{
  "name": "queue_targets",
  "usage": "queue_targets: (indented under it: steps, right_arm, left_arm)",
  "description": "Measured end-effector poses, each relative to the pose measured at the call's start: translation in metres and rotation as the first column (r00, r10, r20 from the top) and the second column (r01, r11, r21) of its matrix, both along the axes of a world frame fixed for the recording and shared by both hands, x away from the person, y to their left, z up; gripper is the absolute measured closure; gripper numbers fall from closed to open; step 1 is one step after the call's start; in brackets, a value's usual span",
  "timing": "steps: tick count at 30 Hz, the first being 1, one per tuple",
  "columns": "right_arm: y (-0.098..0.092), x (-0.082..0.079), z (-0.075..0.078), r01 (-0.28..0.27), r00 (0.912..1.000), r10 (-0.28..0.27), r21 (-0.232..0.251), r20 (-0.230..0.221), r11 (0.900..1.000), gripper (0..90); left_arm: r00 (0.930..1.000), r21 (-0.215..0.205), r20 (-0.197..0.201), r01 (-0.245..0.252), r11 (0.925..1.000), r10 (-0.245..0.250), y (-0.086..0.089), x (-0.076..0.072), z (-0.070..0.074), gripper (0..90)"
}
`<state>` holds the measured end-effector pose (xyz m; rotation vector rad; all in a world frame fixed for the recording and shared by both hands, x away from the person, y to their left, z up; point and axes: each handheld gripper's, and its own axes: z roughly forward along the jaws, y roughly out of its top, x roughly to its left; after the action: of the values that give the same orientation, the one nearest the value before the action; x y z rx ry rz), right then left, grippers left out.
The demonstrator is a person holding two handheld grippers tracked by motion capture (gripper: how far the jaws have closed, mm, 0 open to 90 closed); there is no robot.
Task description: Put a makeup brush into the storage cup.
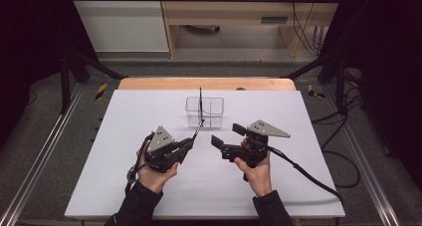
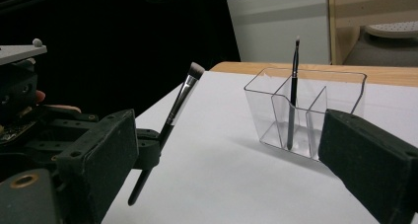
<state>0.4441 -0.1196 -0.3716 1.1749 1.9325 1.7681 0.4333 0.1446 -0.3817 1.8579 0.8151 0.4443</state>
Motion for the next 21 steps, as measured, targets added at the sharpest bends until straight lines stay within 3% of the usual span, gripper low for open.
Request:
queue_targets:
  steps: [21]
  right_arm:
    - [0.013, 0.003, -0.002, -0.013, 0.9994, 0.015, 0.056, -0.031, 0.998, 15.4]
  left_arm:
    - [0.9998, -0.017, 0.019, -0.001, 0.9998, 0.001, -0.012, -0.001, 0.002, 83.2]
